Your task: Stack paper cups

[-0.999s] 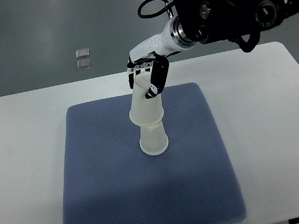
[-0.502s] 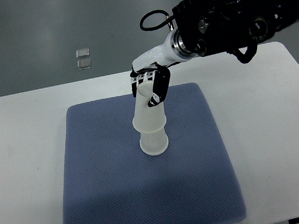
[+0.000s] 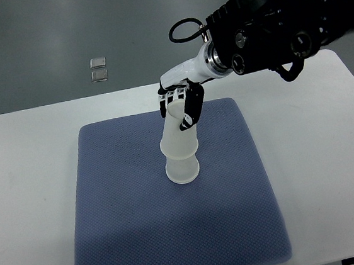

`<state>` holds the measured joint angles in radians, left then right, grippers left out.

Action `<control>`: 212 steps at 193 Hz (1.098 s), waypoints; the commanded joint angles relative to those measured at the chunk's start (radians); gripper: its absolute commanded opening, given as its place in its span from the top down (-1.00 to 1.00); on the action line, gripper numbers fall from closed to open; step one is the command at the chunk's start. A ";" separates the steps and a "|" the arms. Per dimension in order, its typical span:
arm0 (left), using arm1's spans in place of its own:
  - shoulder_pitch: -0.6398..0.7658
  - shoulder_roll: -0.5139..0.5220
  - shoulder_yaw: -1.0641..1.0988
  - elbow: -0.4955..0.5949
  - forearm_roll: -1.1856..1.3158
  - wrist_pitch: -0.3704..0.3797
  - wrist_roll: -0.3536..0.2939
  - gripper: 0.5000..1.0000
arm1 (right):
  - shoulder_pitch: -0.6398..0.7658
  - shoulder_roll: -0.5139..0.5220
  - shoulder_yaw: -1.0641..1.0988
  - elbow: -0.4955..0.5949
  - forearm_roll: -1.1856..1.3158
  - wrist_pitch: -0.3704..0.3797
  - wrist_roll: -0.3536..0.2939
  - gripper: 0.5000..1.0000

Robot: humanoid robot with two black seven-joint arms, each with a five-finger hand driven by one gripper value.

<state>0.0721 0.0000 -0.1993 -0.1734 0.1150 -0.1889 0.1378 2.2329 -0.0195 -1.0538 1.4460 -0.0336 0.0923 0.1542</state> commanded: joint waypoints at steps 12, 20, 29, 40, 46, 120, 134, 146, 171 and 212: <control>0.000 0.000 0.000 0.000 0.000 0.000 0.000 -1.00 | -0.018 0.007 0.000 -0.001 0.000 -0.014 0.001 -0.27; 0.000 0.000 0.000 0.000 0.000 0.000 0.000 -1.00 | -0.021 0.009 0.000 -0.001 0.000 -0.016 0.001 -0.33; 0.000 0.000 0.000 0.000 0.000 0.000 0.000 -1.00 | -0.022 0.009 0.000 -0.001 0.000 -0.016 0.001 -0.41; 0.000 0.000 0.000 0.000 0.000 0.000 0.000 -1.00 | -0.022 0.010 -0.002 -0.001 0.000 -0.017 0.002 -0.41; 0.000 0.000 0.000 0.000 0.000 0.000 0.000 -1.00 | -0.022 0.010 0.000 -0.001 0.000 -0.017 0.002 -0.41; 0.000 0.000 0.000 0.000 0.000 0.000 0.000 -1.00 | -0.006 -0.082 0.032 -0.027 0.035 -0.009 0.013 -0.44; 0.000 0.000 0.000 0.000 0.000 -0.001 0.000 -1.00 | -0.032 -0.142 0.074 -0.065 0.069 -0.009 0.021 -0.44; 0.000 0.000 0.000 0.000 0.000 -0.001 0.000 -1.00 | -0.085 -0.204 0.116 -0.095 0.104 -0.013 0.028 -0.44; 0.000 0.000 0.001 0.000 0.000 -0.001 0.000 -1.00 | -0.193 -0.333 0.235 -0.130 0.176 -0.019 0.031 -0.44; 0.000 0.000 0.001 -0.001 0.000 -0.001 0.000 -1.00 | -0.459 -0.461 0.518 -0.190 0.267 -0.066 0.050 -0.44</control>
<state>0.0721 0.0000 -0.1978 -0.1740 0.1151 -0.1902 0.1383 1.9105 -0.4288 -0.6779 1.2891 0.1996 0.0473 0.1899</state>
